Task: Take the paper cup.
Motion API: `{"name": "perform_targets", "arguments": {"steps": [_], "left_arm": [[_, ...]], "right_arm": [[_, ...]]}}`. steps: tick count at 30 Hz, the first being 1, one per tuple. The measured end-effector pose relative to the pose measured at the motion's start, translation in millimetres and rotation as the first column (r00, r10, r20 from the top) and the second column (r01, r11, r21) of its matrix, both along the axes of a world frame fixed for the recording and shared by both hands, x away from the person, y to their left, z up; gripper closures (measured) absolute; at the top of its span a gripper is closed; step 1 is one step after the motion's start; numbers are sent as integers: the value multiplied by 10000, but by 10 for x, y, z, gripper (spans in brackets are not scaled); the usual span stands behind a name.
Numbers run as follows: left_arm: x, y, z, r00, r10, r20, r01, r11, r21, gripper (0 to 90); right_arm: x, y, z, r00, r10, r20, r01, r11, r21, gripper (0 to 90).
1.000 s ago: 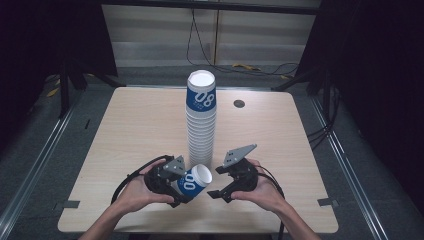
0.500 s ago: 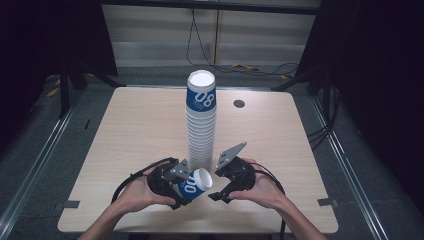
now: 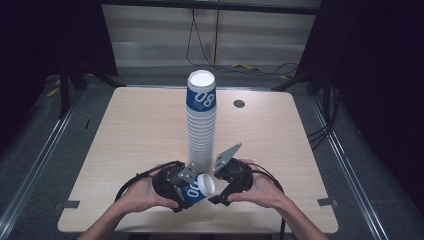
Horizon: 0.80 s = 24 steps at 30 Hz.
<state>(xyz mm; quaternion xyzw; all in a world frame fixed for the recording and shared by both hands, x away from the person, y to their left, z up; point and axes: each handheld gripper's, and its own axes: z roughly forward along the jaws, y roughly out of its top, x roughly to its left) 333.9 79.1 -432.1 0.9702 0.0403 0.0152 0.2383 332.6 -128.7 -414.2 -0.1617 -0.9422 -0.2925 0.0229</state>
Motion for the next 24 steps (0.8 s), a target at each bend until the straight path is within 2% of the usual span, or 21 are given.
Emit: {"name": "perform_targets", "arguments": {"steps": [1,3,4,5,6,7,8,9,10,11,12,15,16,17,18,20,23,24], "left_arm": [[-9,-8,-4,10000,52,-35,-52,9999,-93,200],[-5,-20,5,9999,-135,41,135,9999,17,200],[-34,-34,-14,9999,147,-74,-149,9997,-206,200],[-36,-40,-11,9999,56,-114,-58,9999,-146,200],[-59,-54,-28,9994,291,-183,-298,9988,-388,200],[-65,-58,-27,9993,329,-172,-336,9986,-413,200],[-62,-58,-20,9995,256,-167,-261,9990,-353,200],[-41,-56,-1,10000,-64,-2,64,10000,-71,200],[-36,-58,6,9999,-110,47,110,9999,-32,200],[-30,-64,9,9998,-166,114,167,9998,-65,200],[-43,-76,0,10000,-22,55,23,9997,-243,200],[-47,-99,5,9999,-110,29,111,9998,-155,200],[-31,-109,22,9987,-474,191,471,9988,138,200],[-56,-128,14,9992,-406,29,405,9992,59,200],[-55,-135,13,9987,-492,121,490,9987,150,200],[-64,-147,2,9986,-535,8,535,9985,135,200],[-67,-155,-3,9976,-680,102,678,9976,142,200],[-76,-155,-10,9984,-560,68,560,9984,16,200]], "right_arm": [[-2,10,-5,10000,87,-37,-87,10000,2,171],[-8,28,-8,9998,161,-99,-161,9999,-58,172],[-4,37,-12,9997,241,-78,-241,9997,-4,176],[-3,42,-12,9997,234,-92,-234,9997,37,182],[-2,49,-12,9996,253,-146,-253,9997,56,183],[1,54,-12,9995,279,-116,-278,9996,105,185],[0,57,-10,9995,282,-142,-280,9995,132,192],[-2,60,-5,9993,334,-170,-332,9993,145,204],[-3,62,2,9989,442,-173,-438,9987,270,217],[-5,66,7,9988,458,-165,-453,9985,293,220],[1,71,7,9987,476,-156,-471,9984,327,223],[5,84,3,9981,560,-249,-551,9979,343,229],[1,98,-3,9979,533,-361,-518,9978,425,228],[1,114,-10,9977,574,-367,-557,9974,458,230],[7,115,-10,9972,655,-352,-638,9968,480,237],[6,118,-15,9966,743,-361,-724,9961,507,264],[2,113,-21,9964,737,-411,-714,9960,541,282],[-4,112,-22,9968,652,-469,-625,9964,573,284]]}}
